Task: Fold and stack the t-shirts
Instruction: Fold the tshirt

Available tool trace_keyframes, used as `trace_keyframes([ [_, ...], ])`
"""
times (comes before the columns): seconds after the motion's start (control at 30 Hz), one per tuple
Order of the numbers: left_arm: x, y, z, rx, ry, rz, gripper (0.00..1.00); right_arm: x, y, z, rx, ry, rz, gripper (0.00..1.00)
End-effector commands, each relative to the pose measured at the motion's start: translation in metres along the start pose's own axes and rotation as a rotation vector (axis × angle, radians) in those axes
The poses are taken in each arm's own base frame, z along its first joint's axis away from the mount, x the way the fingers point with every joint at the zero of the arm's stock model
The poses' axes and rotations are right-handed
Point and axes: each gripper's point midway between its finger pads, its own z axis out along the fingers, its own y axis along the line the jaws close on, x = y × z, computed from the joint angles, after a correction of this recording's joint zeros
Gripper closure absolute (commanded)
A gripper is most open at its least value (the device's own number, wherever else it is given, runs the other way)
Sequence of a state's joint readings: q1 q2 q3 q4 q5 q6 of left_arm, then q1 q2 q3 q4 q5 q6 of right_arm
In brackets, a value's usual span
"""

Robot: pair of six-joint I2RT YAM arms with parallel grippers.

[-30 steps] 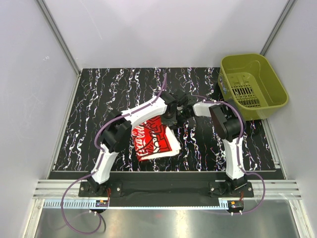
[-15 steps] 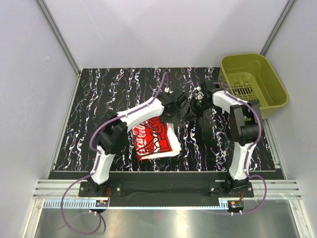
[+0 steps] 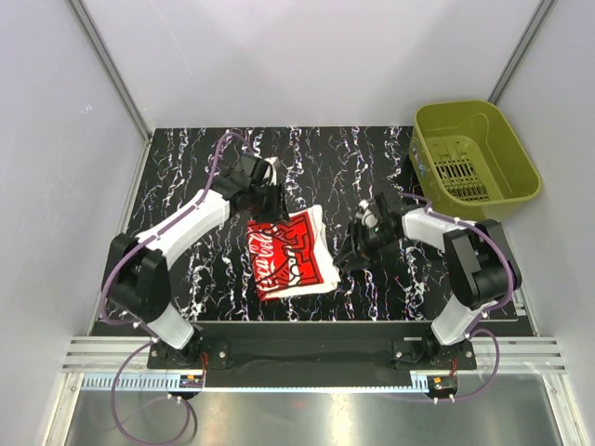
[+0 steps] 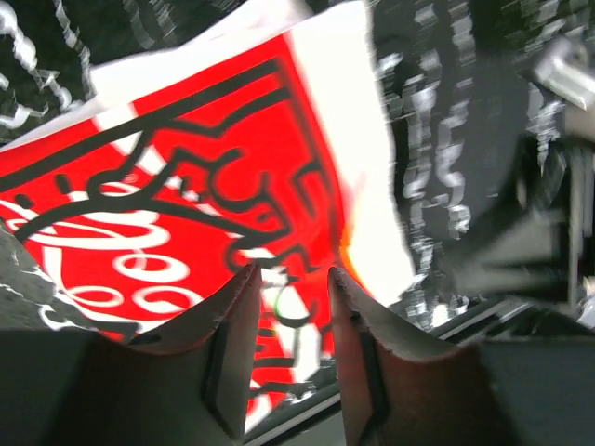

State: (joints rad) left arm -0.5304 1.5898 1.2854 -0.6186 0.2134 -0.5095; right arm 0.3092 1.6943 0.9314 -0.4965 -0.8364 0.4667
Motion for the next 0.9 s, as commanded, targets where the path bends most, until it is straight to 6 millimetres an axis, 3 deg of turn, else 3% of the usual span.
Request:
trace_keyframes([
  [0.0,0.012,-0.002,0.017,0.154,0.086,0.064,0.61,0.024,0.014,0.016,-0.07,0.04,-0.026,0.48],
  [0.1,0.016,-0.006,0.028,0.209,0.12,0.106,0.61,0.029,-0.001,0.025,-0.02,0.044,-0.019,0.44],
  [0.27,0.0,-0.029,0.04,0.326,0.084,0.089,0.6,0.033,-0.022,0.028,0.066,0.056,-0.032,0.43],
  [0.5,-0.016,-0.045,0.065,0.389,0.054,0.019,0.64,0.035,-0.035,0.025,0.136,0.052,-0.051,0.41],
  [0.53,-0.022,-0.043,0.069,0.366,0.04,0.008,0.62,0.034,-0.037,0.025,0.143,0.051,-0.053,0.4],
  [0.63,-0.038,-0.035,0.073,0.275,-0.019,-0.011,0.4,0.028,-0.038,0.026,0.154,0.049,-0.061,0.4],
  [0.73,-0.055,-0.015,0.08,0.042,-0.043,-0.019,0.36,0.021,-0.039,0.028,0.168,0.052,-0.061,0.4],
  [0.77,-0.054,-0.018,0.083,-0.009,-0.045,-0.001,0.34,0.018,-0.038,0.027,0.168,0.048,-0.061,0.4],
  [0.8,-0.069,-0.018,0.078,-0.085,-0.082,0.003,0.32,0.017,-0.038,0.027,0.172,0.047,-0.058,0.4],
  [0.87,-0.059,-0.019,0.094,-0.168,-0.039,0.019,0.3,0.015,-0.038,0.025,0.18,0.041,-0.055,0.4],
])
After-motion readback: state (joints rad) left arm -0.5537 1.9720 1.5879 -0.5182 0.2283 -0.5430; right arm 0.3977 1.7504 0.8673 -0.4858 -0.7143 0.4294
